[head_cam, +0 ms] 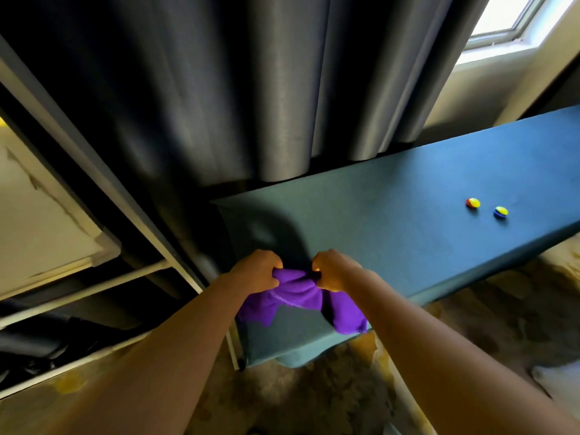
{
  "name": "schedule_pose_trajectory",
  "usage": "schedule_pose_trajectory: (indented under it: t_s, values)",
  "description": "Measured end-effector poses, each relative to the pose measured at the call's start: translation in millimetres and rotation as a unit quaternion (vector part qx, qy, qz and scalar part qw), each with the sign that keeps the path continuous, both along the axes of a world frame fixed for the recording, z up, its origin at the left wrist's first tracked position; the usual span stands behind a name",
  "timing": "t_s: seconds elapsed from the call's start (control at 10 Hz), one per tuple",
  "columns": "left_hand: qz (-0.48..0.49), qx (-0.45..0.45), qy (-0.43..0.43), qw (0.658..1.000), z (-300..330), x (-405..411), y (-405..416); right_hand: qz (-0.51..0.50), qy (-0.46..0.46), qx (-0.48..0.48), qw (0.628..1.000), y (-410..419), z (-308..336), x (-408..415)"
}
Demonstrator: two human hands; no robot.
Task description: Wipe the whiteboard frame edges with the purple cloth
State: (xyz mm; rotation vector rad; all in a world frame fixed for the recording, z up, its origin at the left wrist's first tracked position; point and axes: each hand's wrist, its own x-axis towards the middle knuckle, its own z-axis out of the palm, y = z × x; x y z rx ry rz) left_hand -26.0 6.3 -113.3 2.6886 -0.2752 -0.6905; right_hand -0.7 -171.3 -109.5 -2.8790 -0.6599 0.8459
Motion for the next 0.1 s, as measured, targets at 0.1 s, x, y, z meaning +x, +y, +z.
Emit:
schedule_pose_trajectory:
  t_s: [0.1]
  values:
    - [0.006, -0.003, 0.003, 1.0, 9.0, 2.4, 1.2, -0.016, -0.008, 0.005, 1.0, -0.2, 9.5, 1.7]
